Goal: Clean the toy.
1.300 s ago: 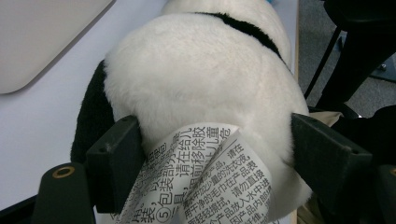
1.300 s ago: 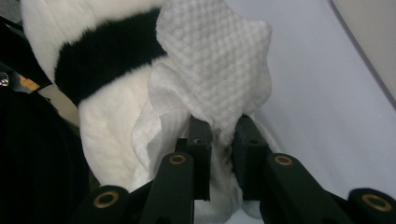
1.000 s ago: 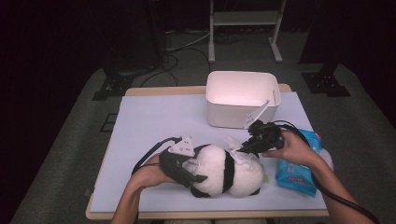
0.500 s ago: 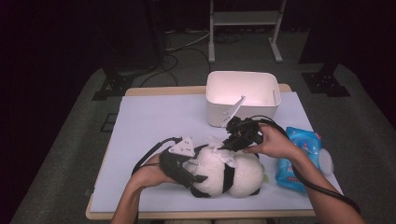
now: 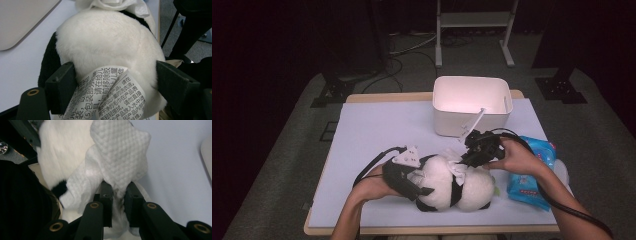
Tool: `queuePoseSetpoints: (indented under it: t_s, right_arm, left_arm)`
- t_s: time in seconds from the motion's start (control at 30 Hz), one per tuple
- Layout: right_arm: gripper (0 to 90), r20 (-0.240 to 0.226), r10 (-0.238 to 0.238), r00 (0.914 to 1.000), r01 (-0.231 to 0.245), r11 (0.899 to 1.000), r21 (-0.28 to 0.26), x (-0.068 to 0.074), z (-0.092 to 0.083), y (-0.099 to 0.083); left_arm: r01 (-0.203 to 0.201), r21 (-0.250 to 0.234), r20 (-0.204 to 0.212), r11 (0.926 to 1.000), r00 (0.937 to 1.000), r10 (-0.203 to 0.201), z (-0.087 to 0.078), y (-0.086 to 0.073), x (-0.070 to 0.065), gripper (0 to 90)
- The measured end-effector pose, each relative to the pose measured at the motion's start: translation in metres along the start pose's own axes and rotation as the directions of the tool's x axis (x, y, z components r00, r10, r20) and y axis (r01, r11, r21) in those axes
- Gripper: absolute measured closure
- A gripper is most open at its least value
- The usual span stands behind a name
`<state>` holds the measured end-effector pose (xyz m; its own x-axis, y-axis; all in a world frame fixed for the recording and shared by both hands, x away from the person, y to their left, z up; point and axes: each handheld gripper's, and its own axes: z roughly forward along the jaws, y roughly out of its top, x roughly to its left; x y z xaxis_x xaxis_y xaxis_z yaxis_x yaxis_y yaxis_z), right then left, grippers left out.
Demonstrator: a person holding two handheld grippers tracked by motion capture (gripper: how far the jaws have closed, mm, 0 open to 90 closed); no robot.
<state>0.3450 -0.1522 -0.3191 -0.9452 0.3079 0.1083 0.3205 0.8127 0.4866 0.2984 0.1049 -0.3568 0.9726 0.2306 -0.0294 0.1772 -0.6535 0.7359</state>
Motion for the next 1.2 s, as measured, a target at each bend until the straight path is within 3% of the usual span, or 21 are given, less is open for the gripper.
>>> queuePoseSetpoints:
  t_s: [0.23,0.6,0.77,0.87,0.97,1.2]
  right_arm:
    - [77.8,-0.005,0.052,0.9986,-0.052,0.998,-0.034,-0.006,-0.011,-0.03]
    - [78.3,-0.003,0.021,0.9998,-0.021,0.998,-0.061,0.004,-0.004,-0.037]
    - [78.5,0.004,0.008,1.0,-0.008,0.997,-0.078,0.01,-0.003,-0.041]
    - [78.7,0.003,-0.001,1.0,0.001,0.996,-0.088,0.014,-0.003,-0.044]
    - [78.8,-0.002,-0.004,1.0,0.004,0.996,-0.091,0.016,-0.003,-0.047]
    - [79.3,0.015,-0.025,0.9996,0.027,0.996,-0.085,0.022,-0.002,-0.047]
  left_arm:
    - [0.003,0.008,0.007,1.0,1.0,-0.003,0.0,0.002,0.001,19.5]
    - [0.039,0.005,0.016,0.9992,0.9991,-0.039,-0.008,0.014,0.007,9.9]
    - [0.041,0.027,0.019,0.9988,0.9989,-0.042,-0.006,0.029,0.013,8.4]
    - [0.035,0.057,0.041,0.9978,0.9984,-0.038,0.001,0.036,0.015,6.9]
    - [0.033,0.079,0.071,0.9963,0.9967,-0.039,0.006,0.04,0.016,5.5]
    - [0.043,0.129,0.085,0.9907,0.9949,-0.054,0.015,0.045,0.019,2.0]
